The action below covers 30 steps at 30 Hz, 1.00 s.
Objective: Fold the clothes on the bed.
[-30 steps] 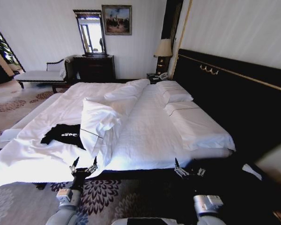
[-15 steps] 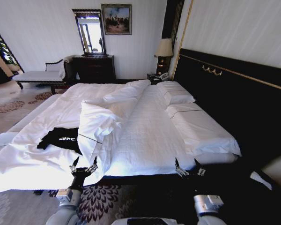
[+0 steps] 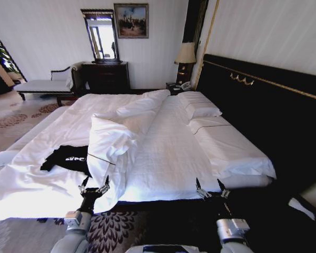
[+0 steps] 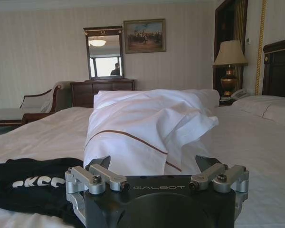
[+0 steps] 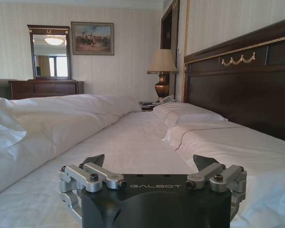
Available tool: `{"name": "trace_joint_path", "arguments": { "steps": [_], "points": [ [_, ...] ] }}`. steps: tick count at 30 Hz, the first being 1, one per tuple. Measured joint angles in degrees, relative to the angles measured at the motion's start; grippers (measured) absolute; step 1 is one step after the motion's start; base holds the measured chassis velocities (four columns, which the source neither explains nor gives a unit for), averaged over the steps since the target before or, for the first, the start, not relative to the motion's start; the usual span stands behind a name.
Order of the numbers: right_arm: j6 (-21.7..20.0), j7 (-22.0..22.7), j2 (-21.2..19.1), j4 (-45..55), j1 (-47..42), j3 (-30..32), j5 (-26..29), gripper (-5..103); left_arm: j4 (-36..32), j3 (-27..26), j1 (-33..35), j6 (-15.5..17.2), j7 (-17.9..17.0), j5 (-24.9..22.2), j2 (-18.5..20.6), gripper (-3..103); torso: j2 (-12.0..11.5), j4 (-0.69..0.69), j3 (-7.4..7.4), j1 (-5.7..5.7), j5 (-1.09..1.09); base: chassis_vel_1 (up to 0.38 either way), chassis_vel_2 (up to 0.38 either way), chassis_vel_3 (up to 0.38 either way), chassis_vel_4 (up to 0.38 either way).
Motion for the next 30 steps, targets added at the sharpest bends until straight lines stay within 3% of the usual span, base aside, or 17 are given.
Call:
{"name": "trace_joint_path", "arguments": {
  "steps": [30],
  "points": [
    [-0.08, 0.03, 0.61, -0.41, 0.14, -0.04, -0.52, 100, 0.03, -0.21, 0.34, -0.19, 0.15, -0.19, -0.38, 100, 0.00, 0.00, 0.00, 0.00, 0.00, 0.045, 0.054, -0.044, -0.051]
  ]
}}
